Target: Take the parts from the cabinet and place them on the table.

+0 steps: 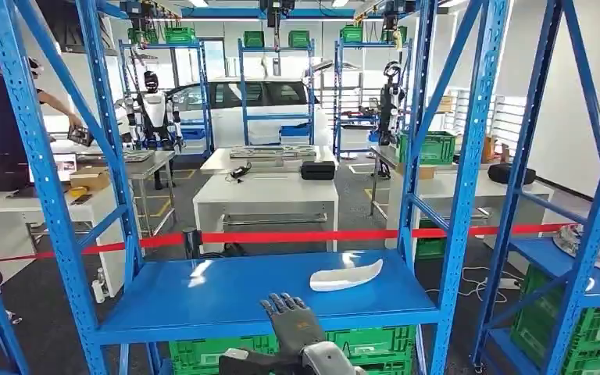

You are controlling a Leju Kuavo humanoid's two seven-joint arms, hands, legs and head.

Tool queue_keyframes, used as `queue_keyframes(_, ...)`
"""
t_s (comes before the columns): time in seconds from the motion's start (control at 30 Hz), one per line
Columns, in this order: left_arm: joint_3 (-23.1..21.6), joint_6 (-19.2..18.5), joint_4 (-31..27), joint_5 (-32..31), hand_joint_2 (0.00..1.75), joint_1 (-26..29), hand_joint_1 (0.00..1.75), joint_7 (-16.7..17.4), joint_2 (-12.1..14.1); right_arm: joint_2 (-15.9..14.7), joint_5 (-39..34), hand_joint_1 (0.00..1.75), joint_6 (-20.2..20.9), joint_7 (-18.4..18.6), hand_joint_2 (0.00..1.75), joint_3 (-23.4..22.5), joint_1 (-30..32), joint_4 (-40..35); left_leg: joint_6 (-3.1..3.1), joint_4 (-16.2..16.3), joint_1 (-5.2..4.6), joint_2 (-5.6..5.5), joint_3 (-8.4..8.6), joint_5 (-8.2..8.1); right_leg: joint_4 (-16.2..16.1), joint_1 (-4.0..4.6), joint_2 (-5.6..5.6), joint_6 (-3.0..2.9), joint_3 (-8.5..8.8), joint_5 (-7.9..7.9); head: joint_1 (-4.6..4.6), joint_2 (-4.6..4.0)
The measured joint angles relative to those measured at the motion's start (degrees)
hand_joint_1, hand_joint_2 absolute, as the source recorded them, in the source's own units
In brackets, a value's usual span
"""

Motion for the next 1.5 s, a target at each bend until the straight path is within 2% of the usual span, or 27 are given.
queue_keyframes(0.03,0.02,0.00,0.02,0.00,0.00,0.15,0.00,0.09,0.05,0.04,-0.13,0.00,-0.02,-0.04,0.00,0.02,0.11,0.05,-0.34,-1.98,0.11,0.09,-0.92,-1.45,0.00,-0.27,0.13,0.26,1.64,-1.31,-0.02,-0.02)
queue_keyframes(0.07,0.02,0.00,0.02,0.00,0.00,0.28,0.00,0.13,0.07,0.11,-0.22,0.00,-0.06,-0.09,0.00,0.09,0.36,0.18,-0.55,-5.72,0.24,0.22,-1.35,-0.06,0.00,-0.65,0.23,0.66,3.79,-2.95,0.00,-0.02)
queue_keyframes(0.1,0.02,0.02,0.02,0.00,0.00,0.42,0.00,0.17,0.04,0.17,-0.22,0.00,-0.09,-0.09,0.00,0.15,0.63,0.29,-0.80,-9.29,0.41,0.39,-1.38,3.91,0.00,-0.96,0.24,1.00,5.32,-4.23,-0.04,-0.02)
queue_keyframes(0.17,0.02,0.02,0.41,0.00,0.00,0.79,0.00,0.28,-0.20,0.28,-0.24,0.00,0.02,-0.07,0.00,0.52,1.61,0.87,-0.95,-17.28,0.86,1.79,-1.06,21.08,-0.05,-1.04,0.23,1.63,9.13,-7.29,-0.15,0.02)
queue_keyframes(0.23,0.06,0.11,0.15,0.00,0.00,0.38,0.00,0.39,-0.04,0.48,-0.26,0.00,-0.04,-0.07,0.00,0.70,1.24,0.77,0.44,-15.74,0.33,2.31,1.74,18.93,-2.54,-1.08,0.32,2.72,12.81,-9.99,-0.04,-0.18)
queue_keyframes(0.27,0.07,0.20,0.00,-0.04,0.00,0.11,0.00,0.20,0.11,0.65,-0.31,0.00,-0.15,-0.20,0.00,0.74,0.18,0.61,1.13,-16.03,0.34,1.93,2.06,17.94,0.96,-1.03,0.30,3.20,12.56,-6.89,0.00,-0.13)
queue_keyframes(0.3,0.07,0.20,0.00,-0.09,0.00,-0.74,0.00,0.15,0.07,1.20,-0.31,0.00,-0.04,-0.17,0.00,0.81,-1.62,0.39,1.51,-16.02,0.19,1.64,2.51,16.87,4.55,-0.92,0.29,3.38,11.15,-5.05,0.15,-0.17)
queue_keyframes(0.37,0.07,0.22,-0.15,-0.11,0.00,-1.86,0.00,0.17,-0.04,1.57,-0.44,0.00,-0.17,-0.26,0.00,0.83,-4.24,-0.13,2.35,-16.15,0.57,1.23,4.00,15.96,11.30,-1.33,-0.59,3.78,6.64,-4.68,0.29,-0.17)
queue_keyframes(0.43,0.07,0.33,-0.26,-0.11,0.00,-1.75,0.00,0.28,0.00,1.42,-0.72,0.00,-0.35,-0.33,0.00,1.05,-3.50,-0.09,2.63,-16.47,0.86,1.18,5.58,15.45,16.14,-1.37,-0.98,4.65,2.17,-9.14,0.31,-0.17)
queue_keyframes(0.47,0.07,0.39,-0.24,-0.09,0.00,-1.53,0.00,0.39,0.00,1.14,-0.77,0.00,-0.31,-0.39,0.00,1.20,-2.44,0.08,2.53,-16.59,1.00,1.16,6.74,15.14,17.20,-1.51,-1.12,4.94,-0.03,-13.02,0.31,-0.17)
queue_keyframes(0.53,0.09,0.46,-0.18,0.07,0.00,-1.24,0.00,0.09,-0.04,-0.02,-1.09,0.00,-0.26,-0.31,0.00,1.35,-0.75,0.76,2.24,-16.57,1.31,0.53,7.99,13.96,15.45,-1.70,-1.22,4.95,-3.27,-17.68,0.33,-0.18)
queue_keyframes(0.57,0.11,0.46,-0.15,0.18,0.00,-0.89,0.00,-0.07,-0.15,-0.83,-1.45,0.00,-0.33,0.02,0.00,1.33,-0.47,0.94,2.03,-16.45,1.42,0.42,8.33,13.41,12.64,-1.77,-1.28,5.03,-4.57,-16.54,0.44,-0.17)
queue_keyframes(0.6,0.17,0.48,-0.15,0.28,0.00,-0.52,0.00,-0.26,-0.35,-1.53,-1.64,0.00,-0.52,0.20,0.00,1.33,-0.41,1.05,1.73,-16.33,1.52,0.45,8.70,12.78,8.37,-1.80,-1.39,5.01,-5.29,-11.50,0.48,-0.17)
queue_keyframes(0.67,0.26,0.68,-0.07,0.33,0.00,-0.13,0.00,-0.39,-0.46,-2.60,-1.95,0.00,-1.00,0.18,0.00,1.33,-0.01,1.23,0.99,-16.09,1.40,0.54,9.51,11.73,2.61,-1.74,-2.68,4.46,-5.52,3.10,0.42,-0.17)
queue_keyframes(0.73,0.33,0.79,-0.07,0.37,0.00,-0.08,0.00,-0.42,-0.44,-2.97,-2.01,0.00,-1.09,0.17,0.00,1.38,0.67,1.38,0.04,-16.52,1.28,0.61,9.43,11.40,2.54,-1.10,-2.14,3.69,-5.19,2.86,0.31,-0.17)
queue_keyframes(0.83,0.37,0.83,-0.05,0.44,0.00,0.08,0.00,-0.42,-0.46,-3.56,-2.03,0.00,-1.18,0.26,0.00,1.38,0.92,1.36,-1.00,-14.80,1.67,0.92,8.68,11.73,1.67,-1.50,-1.45,2.38,-4.18,2.63,0.35,-0.09)
queue_keyframes(0.9,0.37,0.85,0.00,0.44,0.00,-0.04,0.00,-0.44,-0.52,-3.61,-2.03,0.00,-1.22,0.22,0.00,1.38,0.82,1.36,-0.97,-8.47,1.49,0.70,5.24,10.62,1.45,-1.45,-1.25,1.62,-3.27,2.14,0.09,-0.11)
queue_keyframes(0.97,0.39,0.92,0.00,0.68,0.00,-0.03,0.00,-0.44,-0.52,-3.69,-2.29,0.00,-1.37,0.87,0.00,1.38,1.29,1.38,-1.05,-0.90,1.40,0.67,-0.22,7.27,1.45,-1.10,-1.02,1.07,-2.76,1.39,-0.02,-0.09)
queue_keyframes(1.03,0.74,1.18,0.00,1.03,0.00,0.25,0.00,-0.37,-0.52,-4.35,-2.47,0.00,-2.20,1.75,0.00,1.38,2.00,1.40,-0.81,0.70,1.22,0.67,-2.96,7.63,1.46,-0.82,-0.63,1.06,-1.85,0.56,-0.04,-0.07)
queue_keyframes(1.13,1.31,1.38,0.02,1.20,0.00,0.59,0.00,-0.44,-0.52,-5.82,-2.62,0.00,-3.17,2.14,0.00,1.33,2.18,1.47,0.04,-10.91,0.91,0.64,0.34,17.08,1.50,-0.74,-0.45,1.40,0.22,-1.10,-0.11,-0.07)
queue_keyframes(1.17,1.44,1.44,0.04,1.31,0.00,0.73,0.00,-0.61,-0.55,-7.04,-2.98,0.00,-3.65,1.92,0.00,1.27,2.30,1.49,0.33,-14.35,0.77,0.48,1.11,19.10,1.56,-0.66,-0.47,1.76,0.41,-1.71,-0.13,-0.09)
queue_keyframes(1.2,1.60,1.58,0.09,1.36,0.00,0.71,0.00,-0.90,-0.72,-7.94,-3.33,0.00,-4.15,1.77,0.00,1.20,2.49,1.47,0.44,-15.66,0.52,0.58,1.74,15.85,1.80,-0.44,-0.31,2.17,0.56,-2.02,-0.20,-0.09)
queue_keyframes(1.23,1.68,1.73,0.09,1.38,0.00,0.62,0.00,-1.05,-0.85,-9.24,-3.63,0.00,-4.76,1.92,0.00,0.96,3.01,1.44,1.02,-15.15,0.55,0.53,2.27,16.76,1.88,-0.31,-0.45,2.69,0.35,-2.52,-0.15,-0.04)
queue_keyframes(1.37,1.84,1.31,0.06,1.38,0.00,1.18,0.00,-1.73,-1.29,-13.10,-3.98,0.00,-6.65,2.82,0.00,-0.29,5.48,0.70,2.51,-15.41,0.87,0.24,3.23,15.57,3.10,-0.49,-0.81,4.15,0.83,-4.31,0.20,-0.02)
queue_keyframes(1.4,1.84,1.27,0.06,1.36,0.00,1.05,0.00,-1.79,-1.29,-13.70,-3.96,0.00,-6.69,2.84,0.00,-0.46,5.68,0.68,2.84,-15.43,0.85,0.34,3.50,15.26,6.56,-0.53,-0.94,4.49,-1.13,-5.73,0.28,-0.09)
queue_keyframes(1.47,1.84,1.23,0.06,1.25,0.00,0.78,0.00,-1.88,-1.29,-14.82,-3.94,0.00,-6.71,2.73,0.00,-0.57,6.78,0.68,3.09,-15.42,0.75,0.43,3.89,14.62,16.88,-0.69,-1.01,5.01,-7.76,-9.25,0.33,-0.02)
queue_keyframes(1.5,1.84,1.23,0.06,1.25,0.00,0.73,0.00,-1.88,-1.29,-15.19,-3.91,0.00,-6.69,2.64,0.00,-0.59,7.56,0.70,3.13,-15.41,0.73,0.42,4.18,14.31,20.18,-0.72,-1.04,5.08,-10.26,-9.66,0.35,-0.02)
